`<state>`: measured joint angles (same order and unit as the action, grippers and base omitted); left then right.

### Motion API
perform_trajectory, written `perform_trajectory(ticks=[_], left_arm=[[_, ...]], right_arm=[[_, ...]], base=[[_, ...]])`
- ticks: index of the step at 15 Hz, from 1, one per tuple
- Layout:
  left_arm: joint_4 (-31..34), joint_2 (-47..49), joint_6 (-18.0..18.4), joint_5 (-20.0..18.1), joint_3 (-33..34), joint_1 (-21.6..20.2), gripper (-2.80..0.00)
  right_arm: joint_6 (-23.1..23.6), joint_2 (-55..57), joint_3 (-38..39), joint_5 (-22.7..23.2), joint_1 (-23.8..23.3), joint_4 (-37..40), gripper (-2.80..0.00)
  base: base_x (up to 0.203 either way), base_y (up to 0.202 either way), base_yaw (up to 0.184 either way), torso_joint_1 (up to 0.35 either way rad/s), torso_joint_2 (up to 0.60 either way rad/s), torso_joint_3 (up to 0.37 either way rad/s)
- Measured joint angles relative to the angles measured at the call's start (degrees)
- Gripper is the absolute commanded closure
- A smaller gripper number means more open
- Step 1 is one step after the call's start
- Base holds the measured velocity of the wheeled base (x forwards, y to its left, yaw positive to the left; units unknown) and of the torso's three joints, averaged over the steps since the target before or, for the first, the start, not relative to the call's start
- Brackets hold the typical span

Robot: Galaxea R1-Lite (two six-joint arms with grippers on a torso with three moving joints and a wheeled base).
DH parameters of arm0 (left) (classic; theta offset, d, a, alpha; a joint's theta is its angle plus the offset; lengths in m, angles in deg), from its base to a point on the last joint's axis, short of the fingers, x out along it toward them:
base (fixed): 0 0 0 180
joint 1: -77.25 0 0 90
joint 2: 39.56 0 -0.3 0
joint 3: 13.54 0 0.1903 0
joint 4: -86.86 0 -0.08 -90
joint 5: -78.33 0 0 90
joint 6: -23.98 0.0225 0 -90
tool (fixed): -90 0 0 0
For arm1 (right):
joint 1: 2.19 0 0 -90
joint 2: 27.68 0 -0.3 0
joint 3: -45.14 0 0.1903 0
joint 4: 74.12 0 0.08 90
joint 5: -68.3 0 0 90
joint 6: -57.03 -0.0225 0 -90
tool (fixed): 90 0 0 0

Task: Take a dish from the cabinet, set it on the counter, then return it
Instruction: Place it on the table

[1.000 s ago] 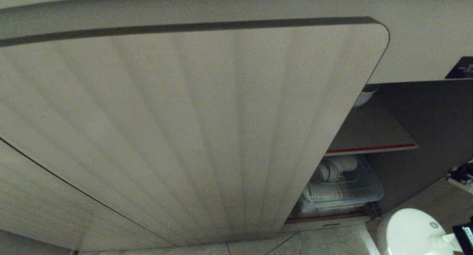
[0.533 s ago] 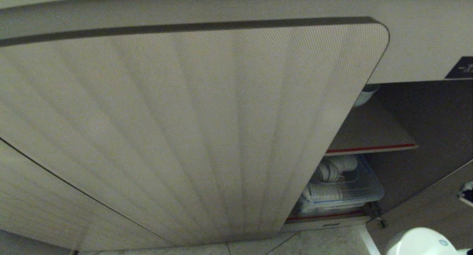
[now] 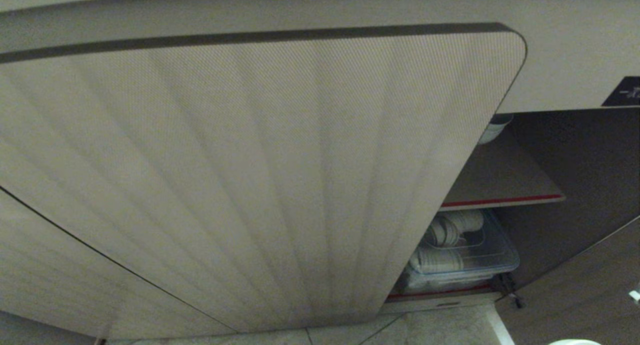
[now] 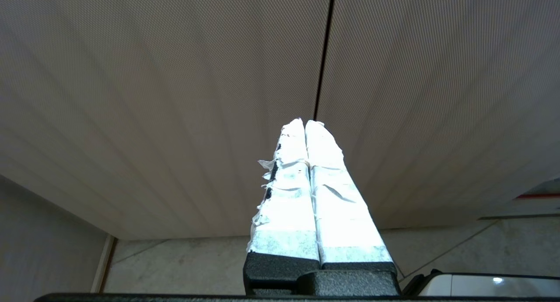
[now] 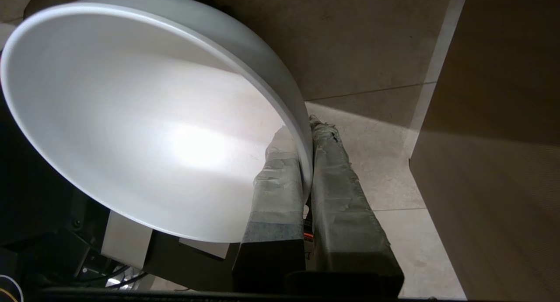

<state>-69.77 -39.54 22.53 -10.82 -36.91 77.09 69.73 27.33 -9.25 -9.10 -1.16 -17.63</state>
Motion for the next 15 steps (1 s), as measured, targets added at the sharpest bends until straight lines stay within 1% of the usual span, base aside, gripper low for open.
perform_trajectory(ticks=[8, 10, 12, 14, 15], left_arm=[[0.0, 0.0, 0.0, 0.0, 0.0, 0.0, 0.0], [0.0, 0.0, 0.0, 0.0, 0.0, 0.0, 0.0], [0.0, 0.0, 0.0, 0.0, 0.0, 0.0, 0.0], [0.0, 0.0, 0.0, 0.0, 0.0, 0.0, 0.0], [0.0, 0.0, 0.0, 0.0, 0.0, 0.0, 0.0]], right_arm=[[0.0, -1.5, 2.9, 0.0, 0.7, -0.1, 0.0], [0.0, -1.4, 3.3, 0.6, 0.6, -0.3, 0.0], [0.0, -1.3, 4.0, 1.8, 0.6, -2.7, 0.0], [-0.4, -1.2, 4.8, 1.9, 0.5, -6.1, 0.0], [-0.5, -1.1, 5.0, 2.0, 0.5, -6.6, 0.0]], base=[[0.0, 0.0, 0.0, 0.0, 0.0, 0.0], [0.0, 0.0, 0.0, 0.0, 0.0, 0.0], [0.0, 0.0, 0.0, 0.0, 0.0, 0.0], [0.0, 0.0, 0.0, 0.0, 0.0, 0.0], [0.0, 0.0, 0.0, 0.0, 0.0, 0.0]])
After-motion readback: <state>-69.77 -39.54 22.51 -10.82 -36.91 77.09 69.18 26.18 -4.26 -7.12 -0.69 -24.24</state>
